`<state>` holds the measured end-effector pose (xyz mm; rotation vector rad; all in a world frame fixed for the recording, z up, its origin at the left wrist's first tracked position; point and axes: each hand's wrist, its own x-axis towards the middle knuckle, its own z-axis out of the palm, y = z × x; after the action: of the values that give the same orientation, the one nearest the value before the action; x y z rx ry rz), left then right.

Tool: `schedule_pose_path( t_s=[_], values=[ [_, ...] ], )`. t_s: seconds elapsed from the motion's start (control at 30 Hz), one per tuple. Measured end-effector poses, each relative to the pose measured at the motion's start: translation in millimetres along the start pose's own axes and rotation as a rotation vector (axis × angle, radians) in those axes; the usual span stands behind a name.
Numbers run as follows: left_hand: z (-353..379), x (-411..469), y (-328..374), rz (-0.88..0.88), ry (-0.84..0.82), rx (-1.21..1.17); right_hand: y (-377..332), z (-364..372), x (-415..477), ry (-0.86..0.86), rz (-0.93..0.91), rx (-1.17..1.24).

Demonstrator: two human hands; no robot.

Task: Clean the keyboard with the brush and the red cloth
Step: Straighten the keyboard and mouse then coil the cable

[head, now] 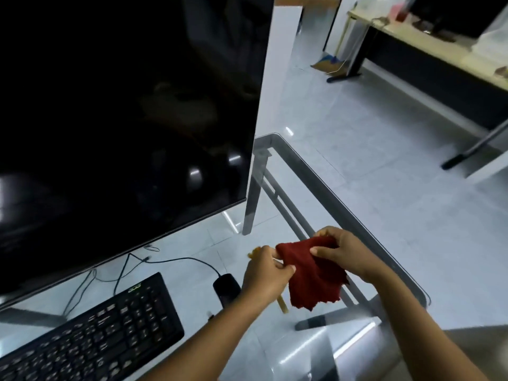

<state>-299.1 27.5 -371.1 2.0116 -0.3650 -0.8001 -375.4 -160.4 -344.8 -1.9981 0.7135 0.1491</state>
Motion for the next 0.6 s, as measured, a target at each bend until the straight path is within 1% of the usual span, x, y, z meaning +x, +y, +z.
schedule_pose_path(
  t_s=[0.1, 0.13, 0.2, 0.27, 0.33, 0.4, 0.5, 0.6],
  values=[
    [25, 23, -12, 0.017, 0.119, 0.269, 29, 15, 34, -0.005, 0.049, -0.227],
    [30, 30, -17, 0.050, 0.167, 0.361, 34, 22, 44, 0.026, 0.040, -0.276],
    [34, 45, -25, 0.167, 0.239, 0.588, 36, 33, 60, 0.112, 0.003, -0.336],
    [34, 60, -33, 0.316, 0.241, 0.808, 36, 40, 71, 0.172, -0.056, -0.374],
    [34, 70, -38, 0.397, 0.117, 0.971, 40, 45, 76, 0.197, -0.115, -0.435],
    [35, 73, -41, 0.418, 0.024, 1.038, 46, 48, 76, 0.213, -0.131, -0.462],
    [32, 75, -42, 0.428, -0.002, 1.050, 50, 50, 76, 0.231, -0.101, -0.504],
    [22, 72, -41, 0.426, 0.008, 0.976, 42, 52, 70, 0.354, -0.129, -0.547]
  ],
)
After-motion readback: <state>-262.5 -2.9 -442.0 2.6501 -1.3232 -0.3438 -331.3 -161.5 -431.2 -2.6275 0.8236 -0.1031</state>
